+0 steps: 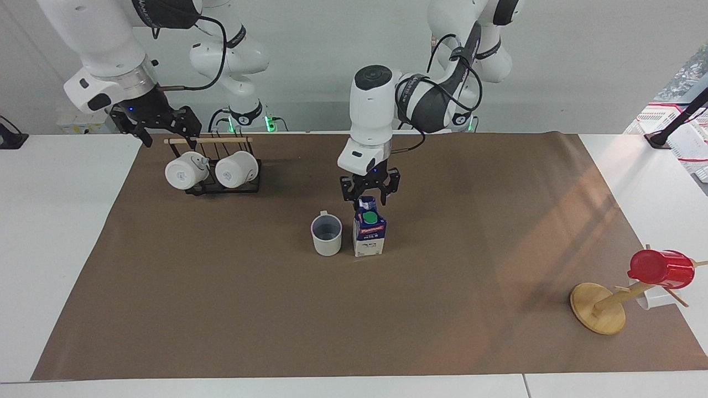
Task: Place cup and milk on table
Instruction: 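Carry the milk carton with the left gripper beside the mug and release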
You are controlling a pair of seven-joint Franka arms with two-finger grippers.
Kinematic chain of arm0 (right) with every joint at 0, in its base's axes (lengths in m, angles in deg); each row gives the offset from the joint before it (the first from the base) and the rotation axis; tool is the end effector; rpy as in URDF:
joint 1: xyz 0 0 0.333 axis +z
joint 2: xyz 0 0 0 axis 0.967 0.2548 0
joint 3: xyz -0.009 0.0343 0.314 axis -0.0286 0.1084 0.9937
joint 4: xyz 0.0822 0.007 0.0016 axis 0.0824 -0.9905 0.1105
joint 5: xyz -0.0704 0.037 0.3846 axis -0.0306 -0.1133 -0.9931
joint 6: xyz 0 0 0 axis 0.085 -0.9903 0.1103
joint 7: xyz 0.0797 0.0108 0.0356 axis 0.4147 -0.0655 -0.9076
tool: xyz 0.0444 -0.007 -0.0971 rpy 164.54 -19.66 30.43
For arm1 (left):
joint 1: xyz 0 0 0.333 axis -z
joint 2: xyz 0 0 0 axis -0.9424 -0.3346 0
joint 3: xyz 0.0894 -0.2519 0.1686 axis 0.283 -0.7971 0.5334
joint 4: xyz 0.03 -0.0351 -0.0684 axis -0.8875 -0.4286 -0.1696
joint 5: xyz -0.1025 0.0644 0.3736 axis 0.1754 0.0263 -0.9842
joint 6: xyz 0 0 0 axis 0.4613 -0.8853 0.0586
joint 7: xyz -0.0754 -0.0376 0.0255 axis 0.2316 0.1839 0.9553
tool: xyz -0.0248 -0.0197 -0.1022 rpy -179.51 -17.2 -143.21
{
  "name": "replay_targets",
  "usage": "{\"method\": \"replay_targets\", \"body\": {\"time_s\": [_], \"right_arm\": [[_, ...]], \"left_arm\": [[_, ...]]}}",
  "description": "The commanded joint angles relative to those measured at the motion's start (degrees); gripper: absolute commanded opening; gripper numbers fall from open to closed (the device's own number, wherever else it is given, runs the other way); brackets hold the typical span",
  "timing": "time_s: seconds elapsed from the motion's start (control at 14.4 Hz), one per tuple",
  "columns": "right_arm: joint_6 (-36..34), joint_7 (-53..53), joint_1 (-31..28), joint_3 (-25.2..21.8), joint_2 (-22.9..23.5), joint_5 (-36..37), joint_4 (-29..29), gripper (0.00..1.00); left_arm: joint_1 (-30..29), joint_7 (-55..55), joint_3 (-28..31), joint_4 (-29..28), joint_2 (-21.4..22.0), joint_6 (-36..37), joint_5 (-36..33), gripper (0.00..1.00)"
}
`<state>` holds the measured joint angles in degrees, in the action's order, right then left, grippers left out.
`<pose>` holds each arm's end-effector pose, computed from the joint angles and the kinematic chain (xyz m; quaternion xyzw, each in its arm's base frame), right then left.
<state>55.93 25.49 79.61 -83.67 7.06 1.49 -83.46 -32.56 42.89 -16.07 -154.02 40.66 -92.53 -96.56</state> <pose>0.5438 0.0046 0.6328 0.9985 -0.0294 -0.0449 0.0139 0.4979 -0.4370 0.4585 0.9939 0.0597 0.0917 0.0135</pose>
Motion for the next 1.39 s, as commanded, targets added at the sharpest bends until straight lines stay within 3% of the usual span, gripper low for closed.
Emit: {"method": "replay_targets", "body": {"time_s": [0.0,0.35,0.56,1.04,1.32], "right_arm": [[-0.3,-1.2,-0.6,0.1,-0.6,-0.9,-0.7,1.0],[-0.3,-1.2,-0.6,0.1,-0.6,-0.9,-0.7,1.0],[-0.3,-1.2,-0.6,0.1,-0.6,-0.9,-0.7,1.0],[-0.3,-1.2,-0.6,0.1,-0.6,-0.9,-0.7,1.0],[-0.3,-1.2,-0.6,0.1,-0.6,-0.9,-0.7,1.0]], "left_arm": [[0.1,0.6,0.6,0.2,2.7,-0.3,-0.9,1.0],[-4.9,-0.7,0.8,-2.5,10.4,5.7,-0.6,1.0],[-11.0,-8.0,0.8,-7.3,15.6,8.7,-0.6,1.0],[-32.3,-40.6,1.3,-6.6,18.1,16.5,11.1,1.0],[-38.5,-49.0,1.6,1.5,17.4,24.5,13.2,1.0]]}}
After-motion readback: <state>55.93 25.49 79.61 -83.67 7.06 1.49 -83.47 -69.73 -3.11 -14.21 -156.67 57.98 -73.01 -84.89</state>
